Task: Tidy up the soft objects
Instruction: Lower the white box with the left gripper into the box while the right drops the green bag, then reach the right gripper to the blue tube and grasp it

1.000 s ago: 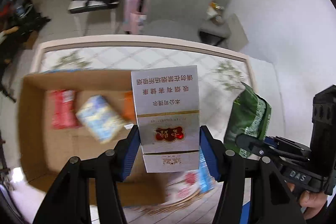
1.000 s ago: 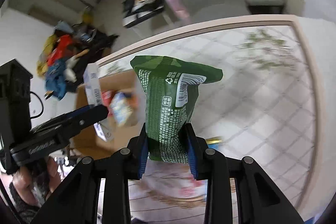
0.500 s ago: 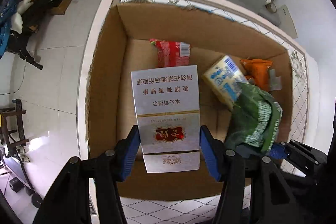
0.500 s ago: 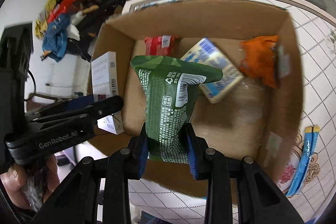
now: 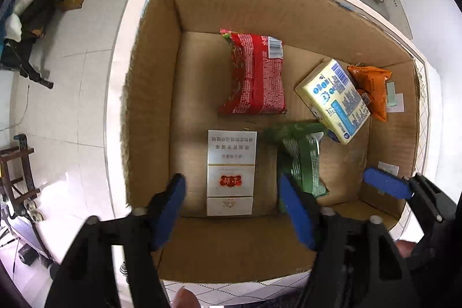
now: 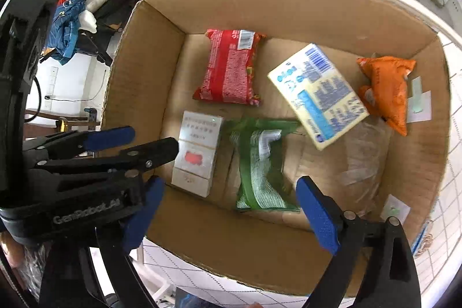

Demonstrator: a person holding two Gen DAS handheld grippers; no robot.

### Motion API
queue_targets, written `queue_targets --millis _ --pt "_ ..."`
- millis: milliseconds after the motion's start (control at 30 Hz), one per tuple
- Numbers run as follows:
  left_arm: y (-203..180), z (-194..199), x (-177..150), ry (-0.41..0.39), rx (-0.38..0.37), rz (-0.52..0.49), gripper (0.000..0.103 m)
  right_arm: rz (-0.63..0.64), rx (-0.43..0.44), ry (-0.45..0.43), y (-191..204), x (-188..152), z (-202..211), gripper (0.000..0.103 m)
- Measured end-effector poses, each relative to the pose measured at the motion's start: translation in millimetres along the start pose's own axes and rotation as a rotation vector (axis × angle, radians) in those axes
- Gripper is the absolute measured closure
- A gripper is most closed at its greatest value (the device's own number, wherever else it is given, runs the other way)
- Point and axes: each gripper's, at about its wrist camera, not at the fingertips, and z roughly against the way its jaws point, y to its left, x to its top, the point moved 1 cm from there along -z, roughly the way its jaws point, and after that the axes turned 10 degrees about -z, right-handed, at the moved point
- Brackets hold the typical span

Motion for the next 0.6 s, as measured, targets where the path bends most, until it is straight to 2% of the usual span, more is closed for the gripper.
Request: queue_targets --millis 67,200,367,600 --pt "0 4 -3 -0.012 0.004 -0.001 0.019 -0.004 -0.032 -0.014 -2 -1 5 0.009" --pt "-2 19 -13 -0.062 0.057 0.004 0.01 -0.001 -0.137 -0.061 -11 -8 18 0.005" --pt "-8 35 -28 -0.119 0.066 0.017 0.009 -0.046 -0.136 -0.059 -23 -20 26 0.005" --pt "-27 62 -51 -0.193 0.105 0.017 0.009 -0.049 -0.126 -0.1 -31 -48 54 0.005"
